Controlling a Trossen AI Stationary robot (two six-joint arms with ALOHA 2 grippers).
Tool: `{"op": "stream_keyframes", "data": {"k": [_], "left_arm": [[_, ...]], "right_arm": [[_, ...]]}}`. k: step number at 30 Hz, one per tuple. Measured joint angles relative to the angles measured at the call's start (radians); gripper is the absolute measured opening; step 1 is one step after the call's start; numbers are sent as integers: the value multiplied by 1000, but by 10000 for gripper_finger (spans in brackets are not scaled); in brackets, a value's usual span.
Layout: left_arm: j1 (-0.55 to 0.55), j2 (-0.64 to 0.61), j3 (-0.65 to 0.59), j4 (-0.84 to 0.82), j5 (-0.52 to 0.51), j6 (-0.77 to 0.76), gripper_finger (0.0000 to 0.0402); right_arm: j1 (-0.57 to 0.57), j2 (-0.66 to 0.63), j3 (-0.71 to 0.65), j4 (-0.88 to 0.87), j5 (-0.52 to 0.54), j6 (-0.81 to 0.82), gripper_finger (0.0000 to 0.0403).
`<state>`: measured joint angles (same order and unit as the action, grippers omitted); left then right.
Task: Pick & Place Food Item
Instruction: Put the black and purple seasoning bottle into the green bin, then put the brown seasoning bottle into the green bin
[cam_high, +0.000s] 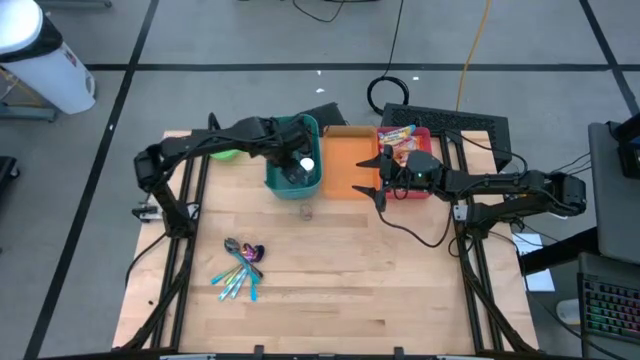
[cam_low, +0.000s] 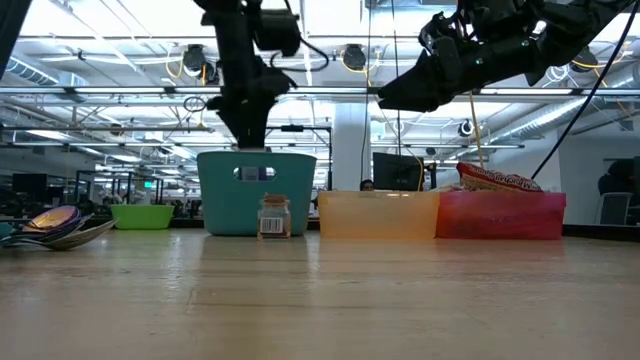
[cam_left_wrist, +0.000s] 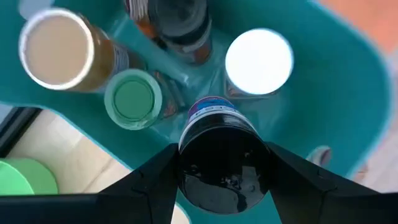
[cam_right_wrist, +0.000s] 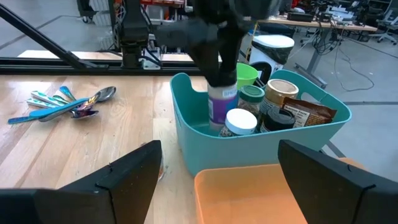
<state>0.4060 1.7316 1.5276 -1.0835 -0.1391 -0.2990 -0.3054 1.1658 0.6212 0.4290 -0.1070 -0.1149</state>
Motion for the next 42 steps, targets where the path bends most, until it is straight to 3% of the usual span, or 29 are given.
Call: {"op": "stream_keyframes", "data": {"k": [13, 26, 36, 42], "left_arm": [[26, 111, 0, -5, -1, 27, 217], [26, 105, 0, -3, -19, 35, 295], [16, -74, -1, -27, -11, -9, 300], [-87, -151, 0, -10, -17, -88, 297]], "right_arm": [[0, 0, 0, -3, 0, -2, 318], [0, 0, 0, -9, 0, -3, 318], [0, 0, 0, -7, 0, -4, 318], [0, 0, 0, -8, 1, -5, 318]]}}
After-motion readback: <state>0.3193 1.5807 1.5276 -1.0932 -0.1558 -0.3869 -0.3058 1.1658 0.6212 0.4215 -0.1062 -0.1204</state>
